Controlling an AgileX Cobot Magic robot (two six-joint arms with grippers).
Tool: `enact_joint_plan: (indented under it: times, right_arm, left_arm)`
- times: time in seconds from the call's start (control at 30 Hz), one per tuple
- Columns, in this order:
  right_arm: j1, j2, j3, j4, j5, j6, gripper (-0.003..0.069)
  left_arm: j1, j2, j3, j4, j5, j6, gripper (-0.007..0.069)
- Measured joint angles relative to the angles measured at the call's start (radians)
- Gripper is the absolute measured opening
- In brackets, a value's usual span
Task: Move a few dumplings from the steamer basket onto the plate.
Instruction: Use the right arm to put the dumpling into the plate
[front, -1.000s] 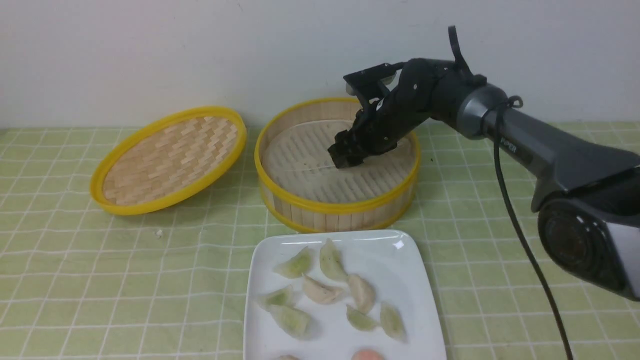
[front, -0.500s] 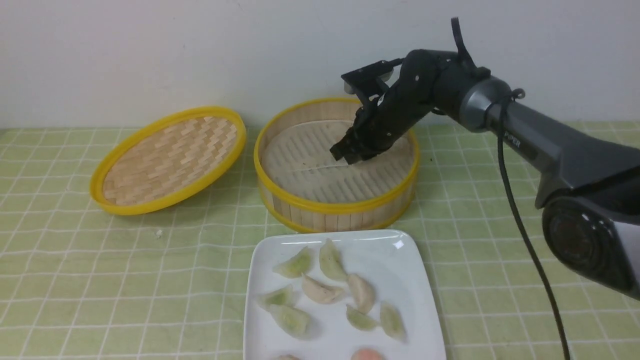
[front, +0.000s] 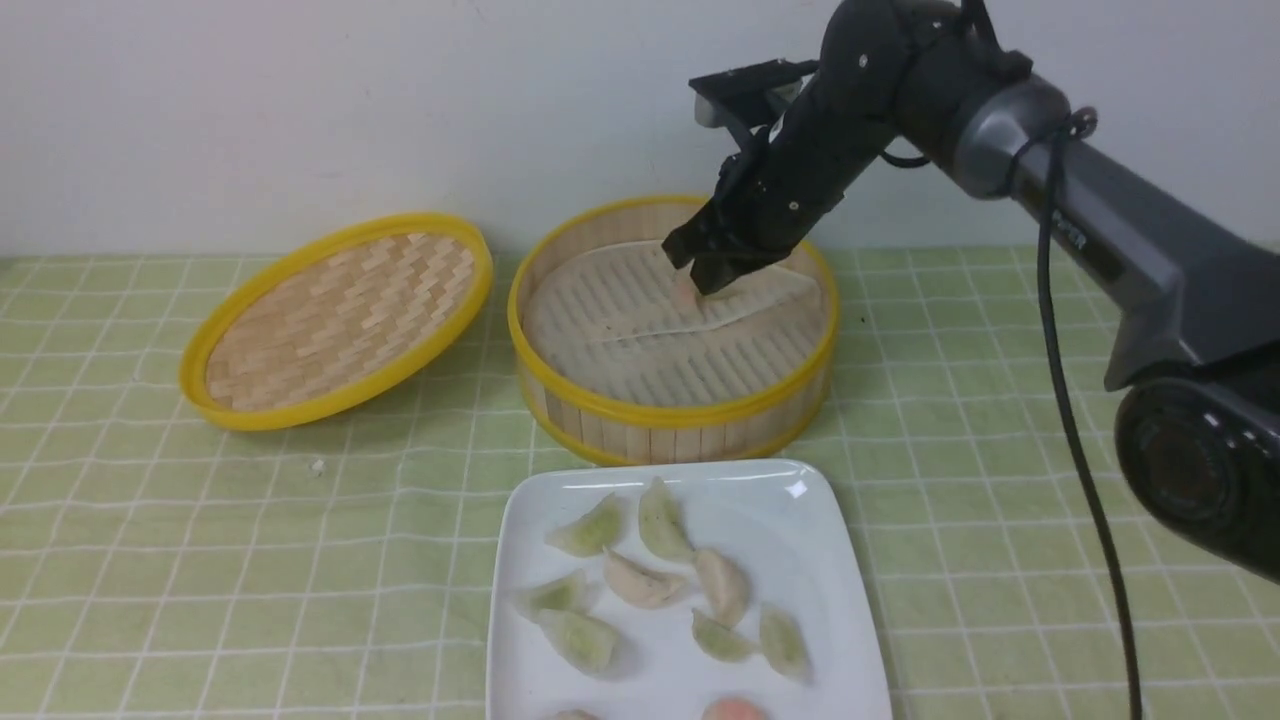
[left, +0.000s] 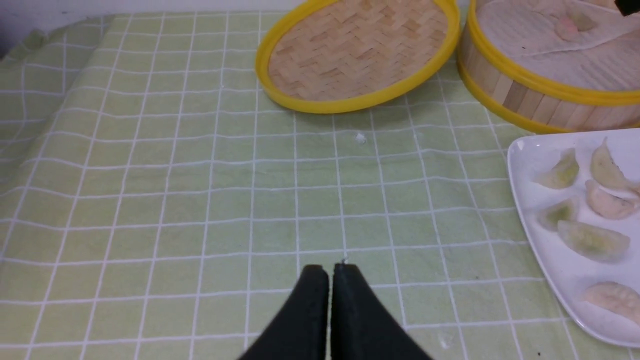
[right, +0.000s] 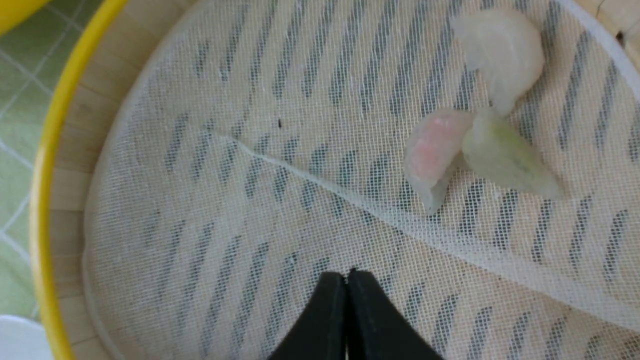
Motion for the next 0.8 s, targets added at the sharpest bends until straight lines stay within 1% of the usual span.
enact_joint_plan:
  times: [0.1, 0.17, 0.23, 0.33, 0.37, 0.43, 0.6, 0.77, 0.8]
  right_arm:
    - [0.001, 0.032, 0.0, -0.004, -0.095, 0.018, 0.0057]
    - [0.001, 0.053, 0.0, -0.004, -0.143, 0.027, 0.0111]
    - [0.001, 0.076, 0.0, -0.005, -0.18, 0.028, 0.019]
    - [0.001, 0.102, 0.0, -0.017, -0.197, 0.025, 0.0291]
    - [0.001, 0.104, 0.0, -0.017, -0.198, 0.025, 0.0297]
    - [0.001, 0.117, 0.0, -0.032, -0.202, 0.004, 0.0351]
    - [0.001, 0.14, 0.0, -0.041, -0.23, -0.12, 0.037]
    - [0.001, 0.143, -0.001, -0.04, -0.246, -0.191, 0.0367]
    - [0.001, 0.147, -0.003, -0.038, -0.248, -0.207, 0.0357]
  left_arm:
    - [0.0, 0.0, 0.0, 0.0, 0.0, 0.0, -0.0006]
    - [0.0, 0.0, 0.0, 0.0, 0.0, 0.001, -0.0006]
    - [0.0, 0.0, 0.0, 0.0, 0.0, 0.014, -0.0006]
    - [0.0, 0.0, 0.0, 0.007, 0.0, 0.027, -0.0006]
    - [0.0, 0.0, 0.0, 0.008, 0.0, 0.027, -0.0006]
    - [0.0, 0.0, 0.0, 0.024, 0.0, 0.029, -0.0006]
    - [0.0, 0.0, 0.0, 0.042, 0.0, 0.033, -0.0006]
    - [0.0, 0.0, 0.0, 0.045, 0.0, 0.034, -0.0006]
    - [0.0, 0.0, 0.0, 0.045, 0.0, 0.035, -0.0006]
